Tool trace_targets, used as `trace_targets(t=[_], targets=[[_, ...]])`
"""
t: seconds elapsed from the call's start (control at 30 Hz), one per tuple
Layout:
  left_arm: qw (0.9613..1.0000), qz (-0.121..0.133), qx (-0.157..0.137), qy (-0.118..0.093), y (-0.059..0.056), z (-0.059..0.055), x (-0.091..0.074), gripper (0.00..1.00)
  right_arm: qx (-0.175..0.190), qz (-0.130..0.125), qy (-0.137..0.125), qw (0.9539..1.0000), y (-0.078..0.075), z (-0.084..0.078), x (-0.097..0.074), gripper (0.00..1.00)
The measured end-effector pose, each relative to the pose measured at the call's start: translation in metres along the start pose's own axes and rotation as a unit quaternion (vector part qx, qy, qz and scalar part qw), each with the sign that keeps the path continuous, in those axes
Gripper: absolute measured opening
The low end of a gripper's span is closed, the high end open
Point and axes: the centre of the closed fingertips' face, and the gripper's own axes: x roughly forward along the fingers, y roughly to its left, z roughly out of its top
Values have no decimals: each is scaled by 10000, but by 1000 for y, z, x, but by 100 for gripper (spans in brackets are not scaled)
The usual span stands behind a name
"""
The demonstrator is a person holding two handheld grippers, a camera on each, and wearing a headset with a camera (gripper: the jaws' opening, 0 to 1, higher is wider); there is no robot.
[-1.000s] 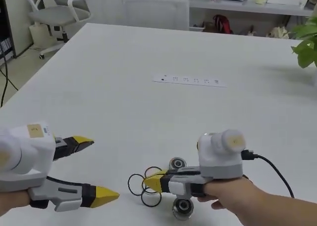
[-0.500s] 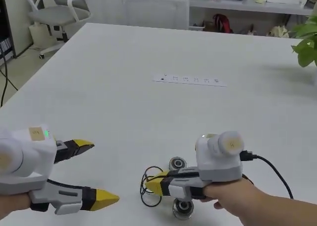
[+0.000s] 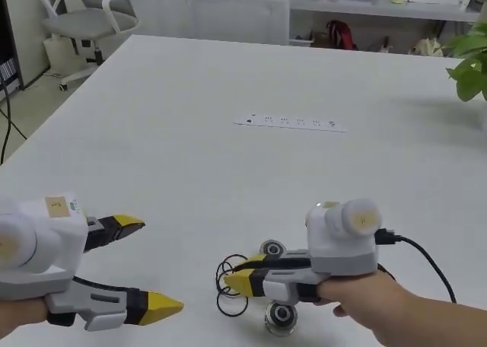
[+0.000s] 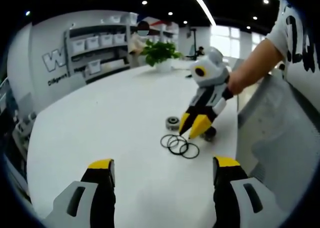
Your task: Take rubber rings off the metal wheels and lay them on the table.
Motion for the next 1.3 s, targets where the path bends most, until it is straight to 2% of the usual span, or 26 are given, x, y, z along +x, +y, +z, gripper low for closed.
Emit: trace_targets(t=[0.17,0.47,0.8,1.1,1.3], targets=[[10000,-4,9,-2,2,0,1,82,-78,-63,-45,9999,-2,3,-3,21],[10000,-21,4,-33,0,3,2,81,-115,-94,-271,9995,-2,12,-15,26],[9999,-69,41,-73,-3,9,5,82,-238,-221,-572,9978,-5,26,-40,33],[9999,-96,74,-107,-7,15,8,82,-358,-371,-737,9959,-10,29,-61,40],[9998,-118,87,-113,-10,17,11,82,-613,-463,-773,9940,-11,26,-76,47]])
